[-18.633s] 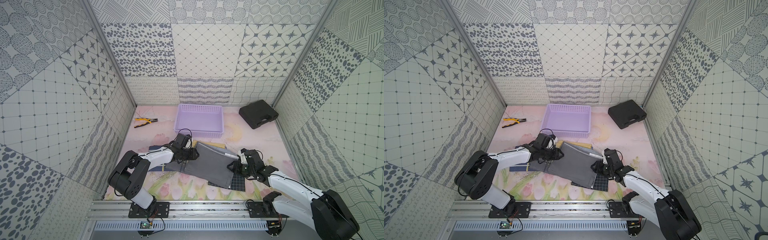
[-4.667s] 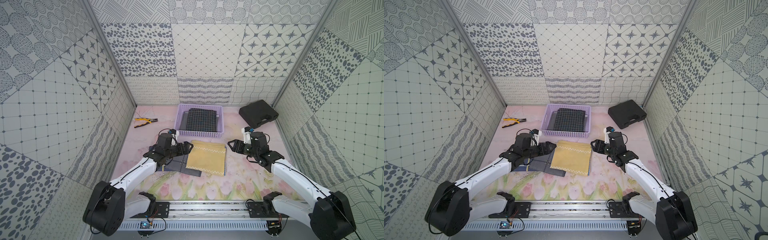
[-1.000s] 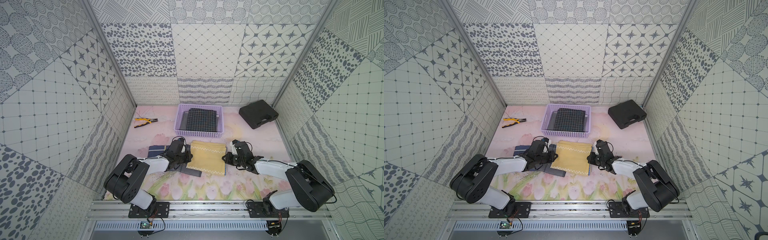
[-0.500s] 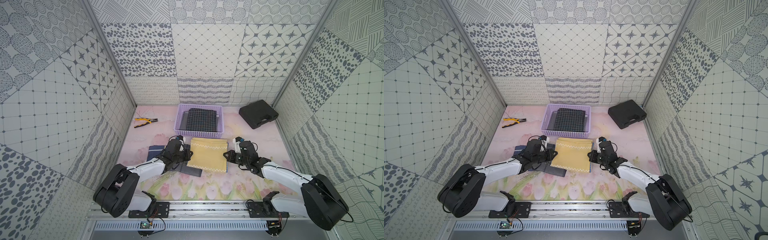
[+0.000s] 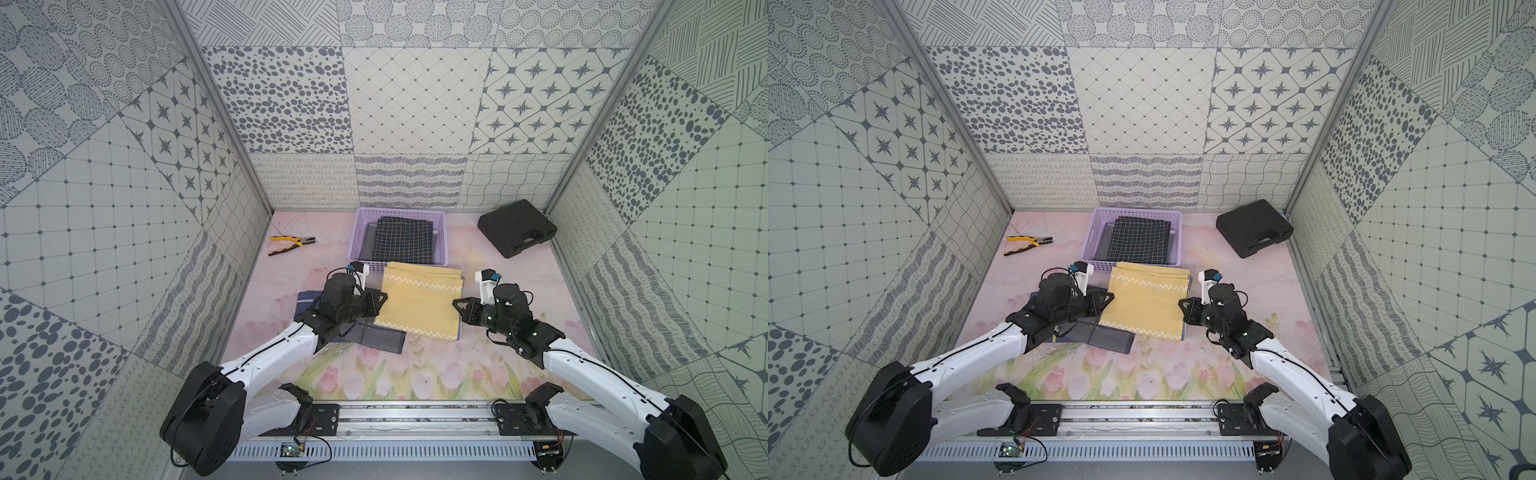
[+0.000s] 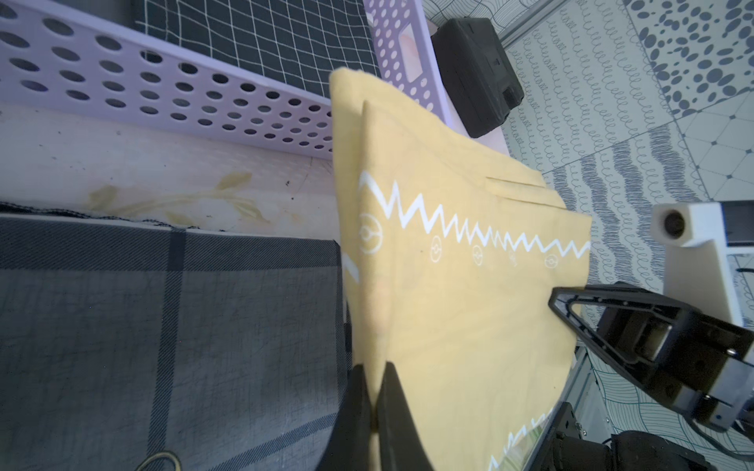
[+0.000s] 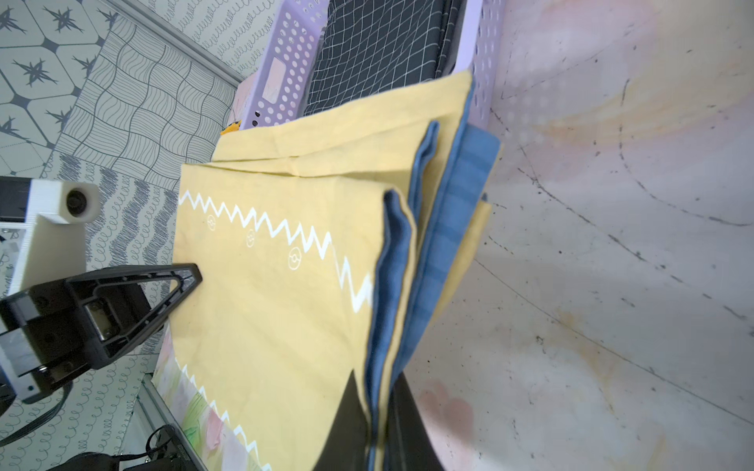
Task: Put the folded pillowcase in the basket
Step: Place the pillowcase in the basket.
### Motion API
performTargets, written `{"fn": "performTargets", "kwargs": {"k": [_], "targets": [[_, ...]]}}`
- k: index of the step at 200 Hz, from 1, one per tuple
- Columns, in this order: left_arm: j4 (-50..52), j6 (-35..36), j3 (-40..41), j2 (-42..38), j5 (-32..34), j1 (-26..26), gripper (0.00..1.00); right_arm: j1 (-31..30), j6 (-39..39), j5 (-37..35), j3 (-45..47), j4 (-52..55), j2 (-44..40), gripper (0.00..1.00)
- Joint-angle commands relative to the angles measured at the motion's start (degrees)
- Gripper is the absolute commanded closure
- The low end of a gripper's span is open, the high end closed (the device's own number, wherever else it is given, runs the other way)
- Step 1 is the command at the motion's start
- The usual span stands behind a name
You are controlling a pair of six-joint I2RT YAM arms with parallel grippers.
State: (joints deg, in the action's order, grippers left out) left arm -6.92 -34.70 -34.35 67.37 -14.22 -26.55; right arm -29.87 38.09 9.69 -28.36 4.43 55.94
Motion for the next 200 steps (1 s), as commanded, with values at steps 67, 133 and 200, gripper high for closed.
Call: {"fn": "performTargets", "kwargs": {"k": [67,133,200], "targets": [[7.3,5.0,-10.1,1.9,4.3,2.3,1.0,0.6,-4.0,-5.1,-10.4,1.0,5.0,1.0],[5.2,7.0,-17.7,10.6,0.3,8.5,1.0,3.1,-4.9,-2.0,-19.3,-5.7,18.7,1.0],[3.4,8.3,-26.9,21.2,-0.2,12.0,1.0,5.4,-6.0,1.1,-32.2,-7.7,33.2,1.0]]}}
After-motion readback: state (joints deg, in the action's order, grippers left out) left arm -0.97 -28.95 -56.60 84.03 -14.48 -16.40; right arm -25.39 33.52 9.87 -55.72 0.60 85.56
